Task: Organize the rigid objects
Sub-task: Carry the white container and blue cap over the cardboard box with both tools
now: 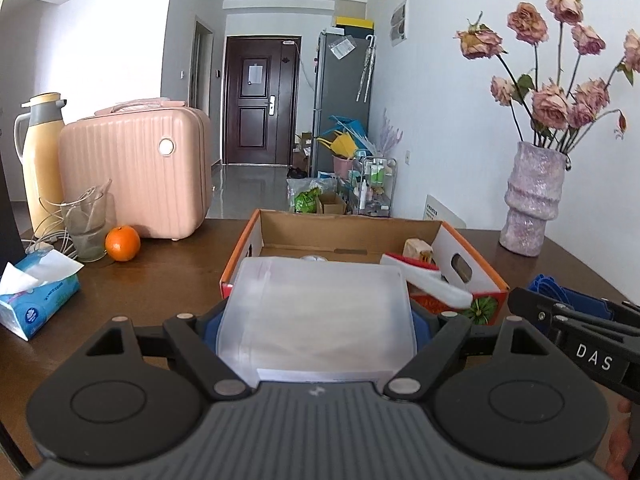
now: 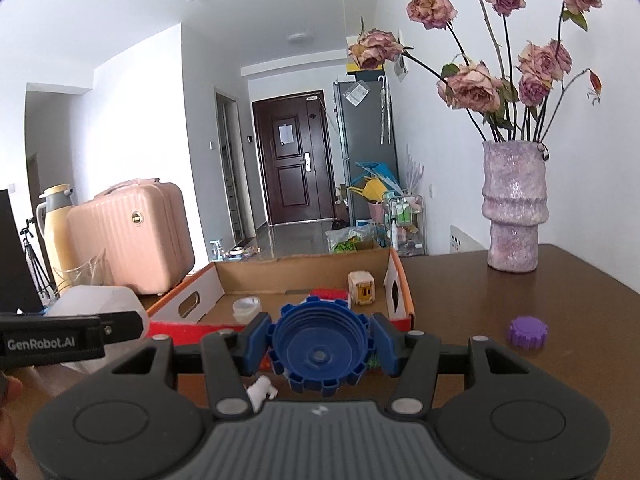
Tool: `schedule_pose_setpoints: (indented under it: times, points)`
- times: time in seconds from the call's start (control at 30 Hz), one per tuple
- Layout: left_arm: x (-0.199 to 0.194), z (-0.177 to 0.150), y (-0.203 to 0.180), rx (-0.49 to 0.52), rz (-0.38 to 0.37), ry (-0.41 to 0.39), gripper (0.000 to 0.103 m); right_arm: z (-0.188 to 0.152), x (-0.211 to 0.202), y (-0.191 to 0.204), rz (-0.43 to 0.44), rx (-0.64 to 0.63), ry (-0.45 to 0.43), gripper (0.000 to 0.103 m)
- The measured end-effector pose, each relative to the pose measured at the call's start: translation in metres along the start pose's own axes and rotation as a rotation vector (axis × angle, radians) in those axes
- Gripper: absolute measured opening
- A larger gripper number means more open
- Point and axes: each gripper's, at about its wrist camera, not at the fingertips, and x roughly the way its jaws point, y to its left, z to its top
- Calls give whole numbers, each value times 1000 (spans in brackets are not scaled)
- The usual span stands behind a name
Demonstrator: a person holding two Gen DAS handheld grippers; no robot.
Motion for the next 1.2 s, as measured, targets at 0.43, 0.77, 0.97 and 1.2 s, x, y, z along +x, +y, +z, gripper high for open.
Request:
schedule_pose_setpoints:
  times: [0.43,0.77,0.97,1.2]
  points:
    - [46,23,0,-30,3,3,84,23,54,-13,-24,27,5,54]
    - [92,35,-1,-46,18,24,84,29,105,-24,-44,63,33,54]
    - [115,43,-4,-53,23,25,84,35,128,-30,-57,84,36,54]
    - [141,52,-4,-57,30,37,84,38,152,-30,-64,73,55,54]
